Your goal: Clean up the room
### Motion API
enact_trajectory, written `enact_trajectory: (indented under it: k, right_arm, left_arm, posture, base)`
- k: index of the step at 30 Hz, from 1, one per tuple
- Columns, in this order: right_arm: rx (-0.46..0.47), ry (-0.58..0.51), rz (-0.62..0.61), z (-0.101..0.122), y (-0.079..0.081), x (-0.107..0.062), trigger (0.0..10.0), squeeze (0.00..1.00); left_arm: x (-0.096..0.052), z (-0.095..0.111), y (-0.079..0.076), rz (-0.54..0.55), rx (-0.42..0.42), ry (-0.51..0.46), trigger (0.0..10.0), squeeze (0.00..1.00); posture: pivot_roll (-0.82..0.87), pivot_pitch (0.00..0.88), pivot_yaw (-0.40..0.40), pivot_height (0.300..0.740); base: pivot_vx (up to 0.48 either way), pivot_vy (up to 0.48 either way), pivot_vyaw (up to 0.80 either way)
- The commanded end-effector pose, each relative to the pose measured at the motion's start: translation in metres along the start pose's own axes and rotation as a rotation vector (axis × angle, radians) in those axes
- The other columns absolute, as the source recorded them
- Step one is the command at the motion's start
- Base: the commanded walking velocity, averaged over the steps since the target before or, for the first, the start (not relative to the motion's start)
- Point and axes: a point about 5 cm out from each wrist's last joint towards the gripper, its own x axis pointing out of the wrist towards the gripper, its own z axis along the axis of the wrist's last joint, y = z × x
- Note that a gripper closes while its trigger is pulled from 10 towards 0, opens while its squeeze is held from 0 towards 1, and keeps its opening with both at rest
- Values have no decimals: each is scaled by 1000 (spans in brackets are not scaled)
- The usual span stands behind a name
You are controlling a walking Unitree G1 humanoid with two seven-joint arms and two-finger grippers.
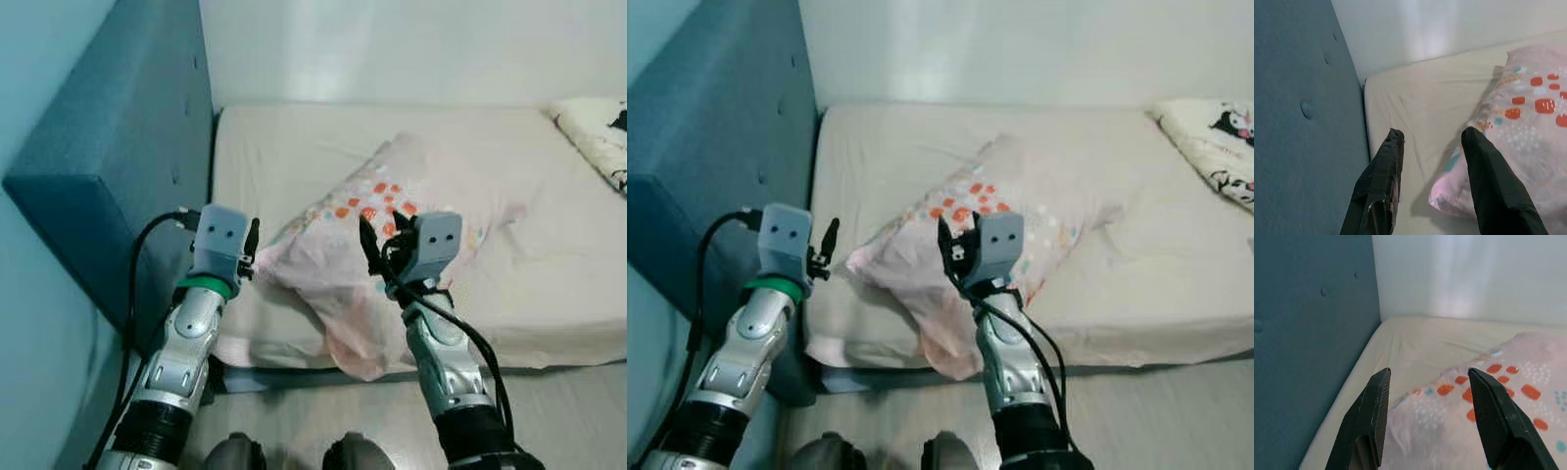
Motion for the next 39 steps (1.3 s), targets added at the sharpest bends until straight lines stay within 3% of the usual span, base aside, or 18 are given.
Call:
enact_trajectory:
  k: [1,34,39]
  right_arm:
    - [4,10,-12,-3,-3,-2,10000,0]
    - [19,3,6,-2,-6,-2,10000,0]
    - [71,18,-31,0,-13,6,10000,0]
  left_arm:
    - [-2,-2,-2,-9,8,6,10000,0]
    - [-4,-2,0,-11,23,12,10000,0]
    - [8,7,-1,0,39,-18,10000,0]
  posture:
    - [-70,45,23,631]
    - [-63,67,30,527]
    - [-54,83,26,527]
  base:
    - [0,0,0]
    - [0,0,0]
    - [0,0,0]
